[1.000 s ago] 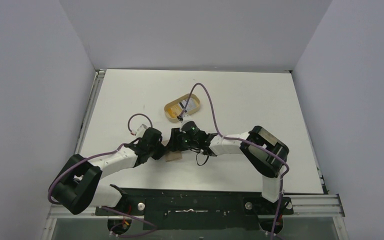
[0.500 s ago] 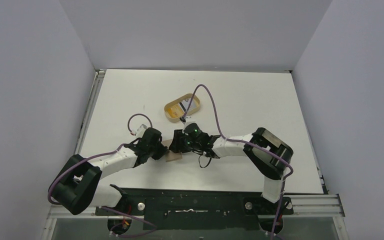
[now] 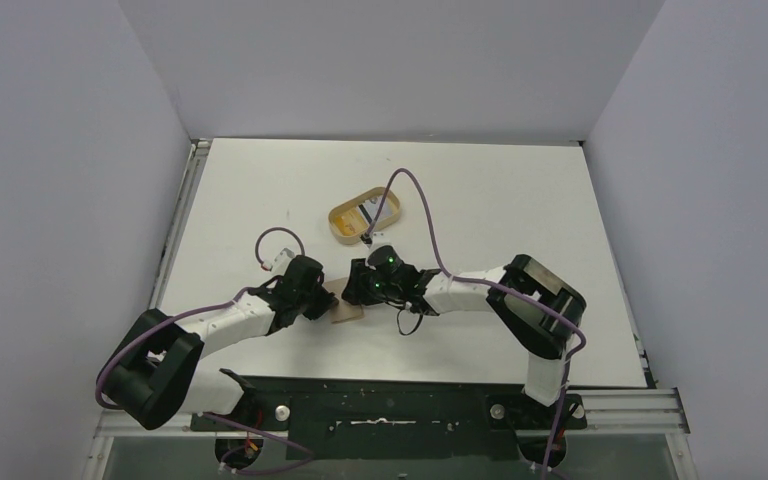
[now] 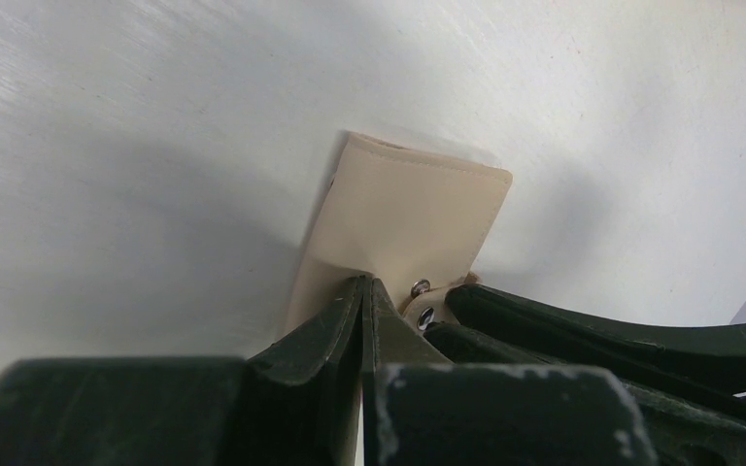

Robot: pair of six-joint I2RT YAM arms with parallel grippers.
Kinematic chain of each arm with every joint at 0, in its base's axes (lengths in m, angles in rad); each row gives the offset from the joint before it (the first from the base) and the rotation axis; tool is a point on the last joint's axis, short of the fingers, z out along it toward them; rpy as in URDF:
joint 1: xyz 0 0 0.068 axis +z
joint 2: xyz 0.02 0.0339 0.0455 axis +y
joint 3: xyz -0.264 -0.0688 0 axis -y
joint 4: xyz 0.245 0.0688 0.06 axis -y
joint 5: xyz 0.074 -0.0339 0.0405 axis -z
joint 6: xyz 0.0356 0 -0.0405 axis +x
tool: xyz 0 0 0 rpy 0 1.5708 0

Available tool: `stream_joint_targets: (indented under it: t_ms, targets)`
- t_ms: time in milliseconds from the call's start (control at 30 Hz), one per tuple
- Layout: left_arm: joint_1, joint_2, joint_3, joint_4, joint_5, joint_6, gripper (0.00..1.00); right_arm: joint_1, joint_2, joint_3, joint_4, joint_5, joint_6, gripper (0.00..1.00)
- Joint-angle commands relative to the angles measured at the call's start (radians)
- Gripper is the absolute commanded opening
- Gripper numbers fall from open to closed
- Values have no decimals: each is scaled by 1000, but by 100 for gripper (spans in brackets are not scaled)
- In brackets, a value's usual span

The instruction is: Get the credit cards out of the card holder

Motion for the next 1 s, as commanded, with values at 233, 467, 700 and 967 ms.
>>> stream_joint_targets:
  t_ms: [233, 467, 700, 967]
  targets:
    - [15, 22, -54, -190, -59, 52, 0, -2, 39, 15, 19, 45, 30, 28]
    - [16, 21, -55, -187, -57, 51, 0, -3, 35, -1, 75, 44, 32, 22]
    - [17, 13, -60, -190, -59, 51, 0, -4, 33, -34, 171, 22, 32, 7]
    - [19, 16, -60, -189, -59, 51, 0, -3, 34, -48, 184, 19, 2, 5]
